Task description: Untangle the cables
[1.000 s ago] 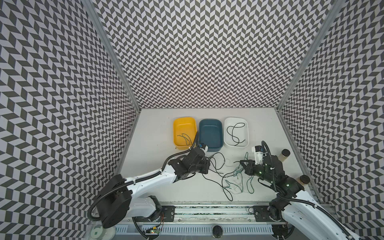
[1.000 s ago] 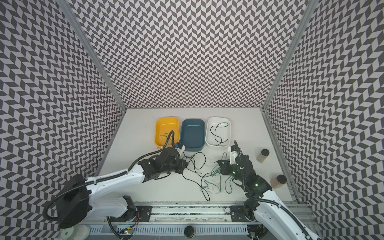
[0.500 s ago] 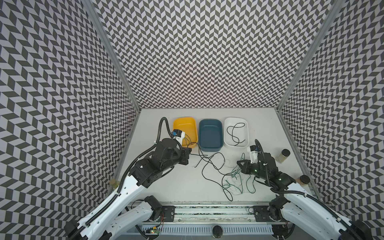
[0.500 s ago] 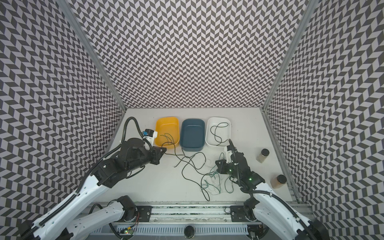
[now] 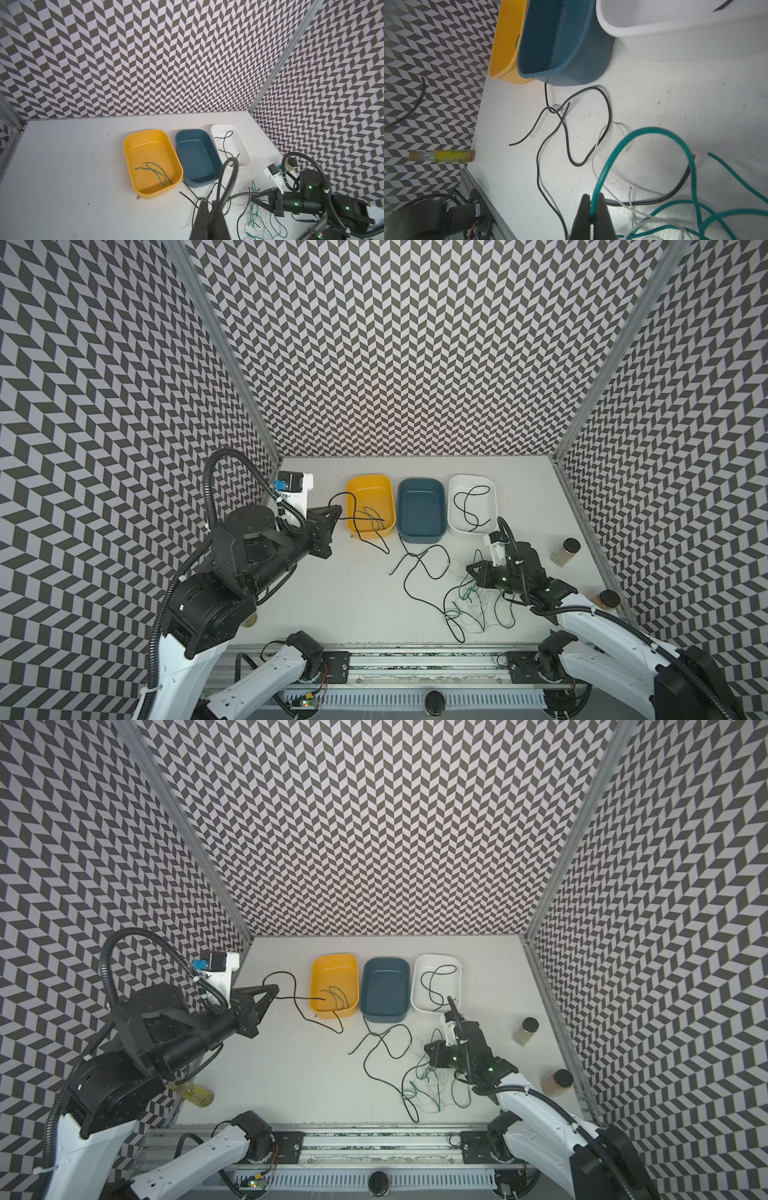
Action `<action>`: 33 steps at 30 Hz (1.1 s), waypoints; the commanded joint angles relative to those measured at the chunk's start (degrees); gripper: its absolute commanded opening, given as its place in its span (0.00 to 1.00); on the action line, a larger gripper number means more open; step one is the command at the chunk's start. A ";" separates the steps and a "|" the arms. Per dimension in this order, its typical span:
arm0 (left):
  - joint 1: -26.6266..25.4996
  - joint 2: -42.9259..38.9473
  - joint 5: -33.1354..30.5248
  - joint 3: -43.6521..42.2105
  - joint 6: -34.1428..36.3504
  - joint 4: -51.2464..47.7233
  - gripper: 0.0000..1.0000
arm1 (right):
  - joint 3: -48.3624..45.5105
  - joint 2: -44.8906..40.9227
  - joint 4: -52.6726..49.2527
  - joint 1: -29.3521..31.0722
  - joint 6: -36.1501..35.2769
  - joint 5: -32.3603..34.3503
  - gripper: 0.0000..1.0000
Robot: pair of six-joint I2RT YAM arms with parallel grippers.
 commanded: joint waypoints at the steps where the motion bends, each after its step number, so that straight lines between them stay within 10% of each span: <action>1: 0.25 2.78 2.89 2.44 0.90 -0.73 0.00 | 1.88 1.65 2.42 -0.10 -1.28 -0.96 0.10; 12: 0.07 12.34 8.63 8.99 0.37 4.90 0.00 | 8.03 -0.81 -5.60 -0.10 -2.97 -0.74 0.50; 33: -2.34 35.78 14.59 20.29 2.00 17.19 0.00 | 13.68 -31.57 -30.99 -0.10 -4.15 19.30 0.92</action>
